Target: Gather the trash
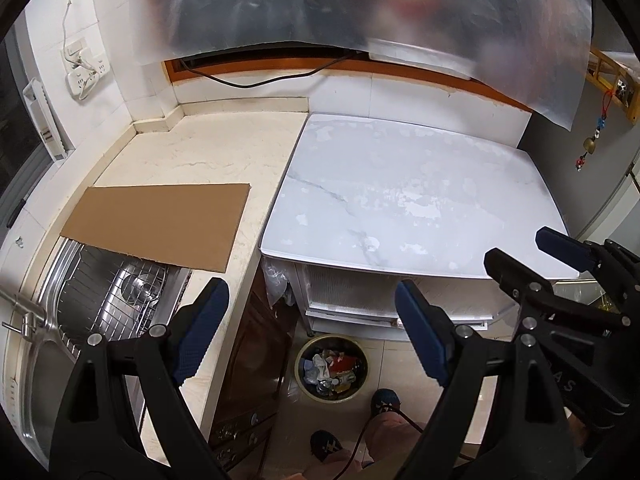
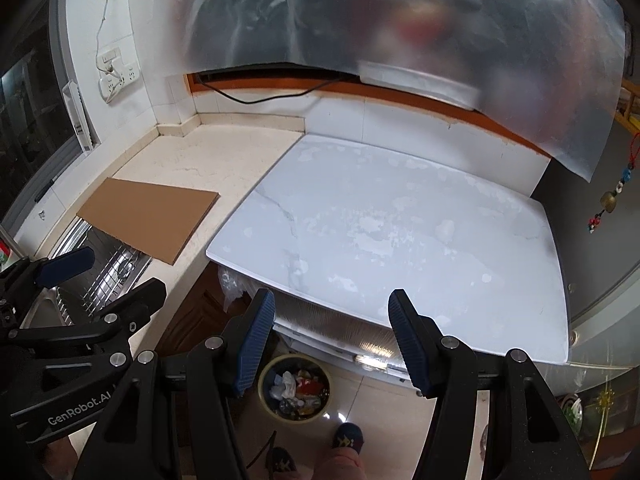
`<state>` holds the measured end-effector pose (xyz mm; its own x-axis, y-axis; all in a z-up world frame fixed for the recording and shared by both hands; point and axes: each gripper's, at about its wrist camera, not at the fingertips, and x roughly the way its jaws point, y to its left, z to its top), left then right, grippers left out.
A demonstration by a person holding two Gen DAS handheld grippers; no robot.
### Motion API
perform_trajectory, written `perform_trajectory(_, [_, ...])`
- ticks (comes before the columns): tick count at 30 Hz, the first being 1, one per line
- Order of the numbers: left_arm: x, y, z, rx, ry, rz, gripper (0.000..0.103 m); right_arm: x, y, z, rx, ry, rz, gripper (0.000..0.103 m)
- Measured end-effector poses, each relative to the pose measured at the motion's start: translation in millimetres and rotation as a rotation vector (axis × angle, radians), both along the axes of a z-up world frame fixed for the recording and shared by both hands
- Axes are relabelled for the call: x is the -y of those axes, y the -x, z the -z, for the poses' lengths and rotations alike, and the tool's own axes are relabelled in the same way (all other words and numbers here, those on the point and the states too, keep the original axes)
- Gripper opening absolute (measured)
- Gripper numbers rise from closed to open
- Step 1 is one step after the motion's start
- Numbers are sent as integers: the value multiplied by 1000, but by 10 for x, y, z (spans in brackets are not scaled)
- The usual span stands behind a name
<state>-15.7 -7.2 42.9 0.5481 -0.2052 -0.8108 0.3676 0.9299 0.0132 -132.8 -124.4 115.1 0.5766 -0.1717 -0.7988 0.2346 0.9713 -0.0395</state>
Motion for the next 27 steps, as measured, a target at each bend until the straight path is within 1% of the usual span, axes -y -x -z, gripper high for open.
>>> perform_trajectory(17, [44, 1, -60, 21, 25, 1, 83, 62, 67, -171, 68, 8, 10, 61])
perform_trajectory(27, [63, 6, -106, 39, 28, -17, 83, 83, 35, -196, 81, 9, 2, 60])
